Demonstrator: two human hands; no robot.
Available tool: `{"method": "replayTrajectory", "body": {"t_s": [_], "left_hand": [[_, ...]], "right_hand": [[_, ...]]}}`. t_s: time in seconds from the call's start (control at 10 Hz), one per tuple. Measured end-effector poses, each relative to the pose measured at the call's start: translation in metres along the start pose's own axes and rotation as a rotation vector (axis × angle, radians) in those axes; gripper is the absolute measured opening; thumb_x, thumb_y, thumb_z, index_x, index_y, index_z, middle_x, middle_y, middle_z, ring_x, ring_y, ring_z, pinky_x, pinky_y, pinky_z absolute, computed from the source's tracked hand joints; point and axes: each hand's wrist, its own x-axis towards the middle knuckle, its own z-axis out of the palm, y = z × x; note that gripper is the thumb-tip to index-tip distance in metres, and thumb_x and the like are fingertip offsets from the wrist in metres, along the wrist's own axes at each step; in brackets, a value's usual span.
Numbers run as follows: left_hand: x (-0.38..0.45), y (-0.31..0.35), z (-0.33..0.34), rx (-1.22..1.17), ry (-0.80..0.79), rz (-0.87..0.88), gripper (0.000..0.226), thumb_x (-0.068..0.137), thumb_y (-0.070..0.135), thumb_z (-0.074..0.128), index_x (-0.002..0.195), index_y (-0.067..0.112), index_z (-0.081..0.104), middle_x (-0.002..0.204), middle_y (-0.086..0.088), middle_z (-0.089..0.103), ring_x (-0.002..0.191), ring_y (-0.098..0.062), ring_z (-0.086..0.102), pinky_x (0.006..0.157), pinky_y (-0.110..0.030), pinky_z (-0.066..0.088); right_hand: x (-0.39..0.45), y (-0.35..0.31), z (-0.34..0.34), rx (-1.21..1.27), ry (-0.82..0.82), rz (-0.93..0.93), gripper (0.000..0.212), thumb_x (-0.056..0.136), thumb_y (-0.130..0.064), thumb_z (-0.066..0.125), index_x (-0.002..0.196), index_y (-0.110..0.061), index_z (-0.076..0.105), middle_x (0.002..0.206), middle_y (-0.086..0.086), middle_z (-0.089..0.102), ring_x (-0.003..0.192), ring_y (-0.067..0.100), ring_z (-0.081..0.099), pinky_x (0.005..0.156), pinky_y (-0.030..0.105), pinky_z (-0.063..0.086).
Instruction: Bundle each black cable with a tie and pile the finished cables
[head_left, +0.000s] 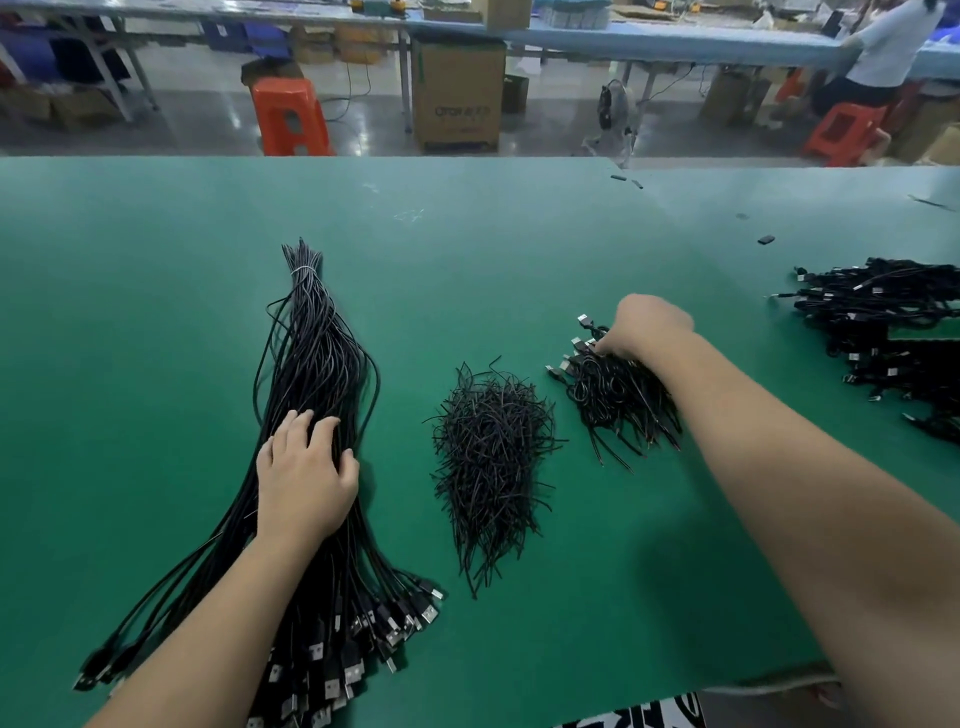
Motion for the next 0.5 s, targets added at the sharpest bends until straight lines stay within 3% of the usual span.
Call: {"method": "replayTrajectory", "body": {"t_s": [0.2,0.4,0.5], "left_hand": [[-0.001,-0.002,0.004,-0.041,0.041,-0.007,0.045,0.09,0.025,0.062,0.134,0.013,0.059,0.148,-0.014,0.049,0.146,-0.027,0.031,0.116,-0.05,0.028],[-0.001,-0.003,0.006,-0.08,0.073,-0.006,0.044,0.09,0.024,0.062,0.133,0.013,0.06,0.148,-0.012,0.05,0.146,-0.026,0.031,0.117,-0.049,0.028],[-0.001,-0.002,0.005,-0.089,0.078,-0.022,0.044,0.091,0.024,0.062,0.134,0.013,0.06,0.148,-0.011,0.049,0.146,-0.025,0.031,0.117,-0.049,0.027]], "right_hand": [[0.013,0.0,0.024,-0.115,-0.037,0.019,0.019,0.09,-0.029,0.067,0.078,-0.018,0.057,0.074,-0.003,0.053,0.071,0.02,0.055,0.056,0.024,0.032],[0.017,0.006,0.031,-0.111,-0.034,0.02,0.043,0.088,-0.051,0.073,0.074,-0.016,0.053,0.073,-0.001,0.055,0.064,0.018,0.052,0.051,0.024,0.03],[0.016,0.009,0.035,0.003,0.083,0.024,0.054,0.086,-0.065,0.066,0.081,-0.012,0.054,0.071,0.0,0.056,0.059,0.018,0.048,0.05,0.025,0.03]]}}
